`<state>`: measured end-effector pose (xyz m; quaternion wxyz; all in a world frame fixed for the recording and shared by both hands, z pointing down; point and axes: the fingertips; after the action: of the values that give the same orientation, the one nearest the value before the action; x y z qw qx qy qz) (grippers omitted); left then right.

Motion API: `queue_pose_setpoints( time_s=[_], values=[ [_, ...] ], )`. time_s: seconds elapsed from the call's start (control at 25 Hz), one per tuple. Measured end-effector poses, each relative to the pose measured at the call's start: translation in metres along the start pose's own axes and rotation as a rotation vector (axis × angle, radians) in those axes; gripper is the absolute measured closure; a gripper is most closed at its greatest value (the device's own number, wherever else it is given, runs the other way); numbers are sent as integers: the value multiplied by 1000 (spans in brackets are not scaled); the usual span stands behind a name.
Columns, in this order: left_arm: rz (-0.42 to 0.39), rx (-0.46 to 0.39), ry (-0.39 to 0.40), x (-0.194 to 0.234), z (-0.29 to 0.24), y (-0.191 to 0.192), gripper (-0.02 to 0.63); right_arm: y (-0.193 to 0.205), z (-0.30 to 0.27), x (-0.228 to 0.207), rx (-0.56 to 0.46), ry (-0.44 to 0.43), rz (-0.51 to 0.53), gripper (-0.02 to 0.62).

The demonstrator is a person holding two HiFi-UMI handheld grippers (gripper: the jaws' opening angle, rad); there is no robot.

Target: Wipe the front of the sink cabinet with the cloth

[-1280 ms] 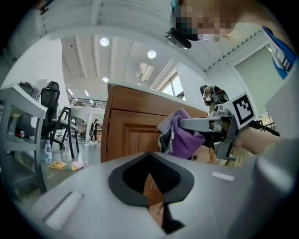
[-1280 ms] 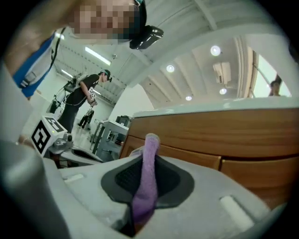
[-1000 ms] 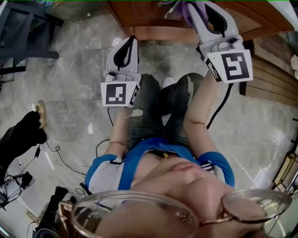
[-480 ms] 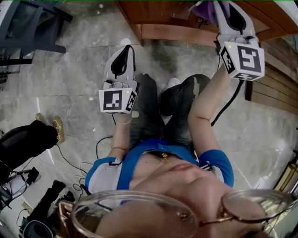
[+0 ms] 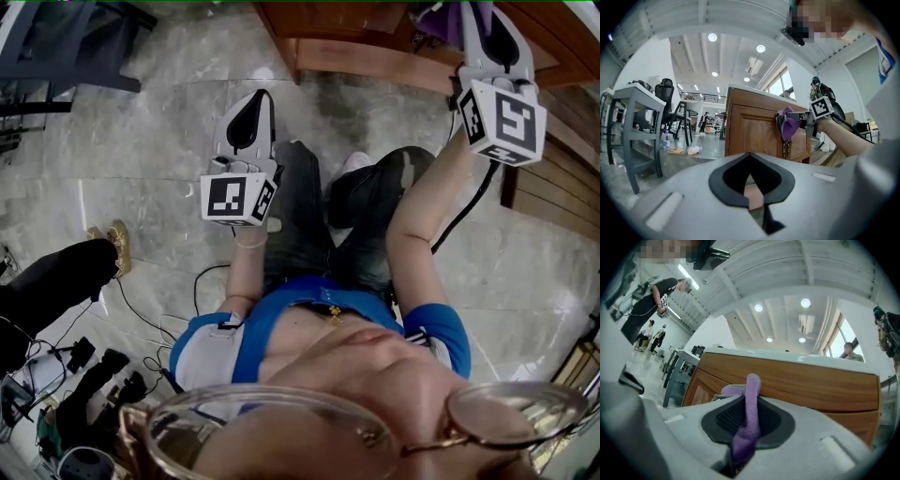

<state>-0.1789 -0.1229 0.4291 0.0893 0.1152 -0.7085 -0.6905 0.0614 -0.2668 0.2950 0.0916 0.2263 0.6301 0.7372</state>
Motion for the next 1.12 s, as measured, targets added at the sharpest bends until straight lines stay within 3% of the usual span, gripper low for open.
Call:
queue_pose_setpoints(
  time_s=[0.36,1.12],
  values=[
    [21,7,-13,2,12,1,606,-8,-8,18,-49,-33,-37,541],
    [40,19,-137,28,63,14,606,-21,-51,97,-87,-181,-47,541]
  ],
)
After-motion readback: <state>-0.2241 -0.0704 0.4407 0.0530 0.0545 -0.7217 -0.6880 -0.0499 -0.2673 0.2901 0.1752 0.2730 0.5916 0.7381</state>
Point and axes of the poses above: the fingertips, and each gripper's own axes: z backward along the fingers, x to its left, y out of its underside, and after that the axes turned 6 degrees about -z, right-handed
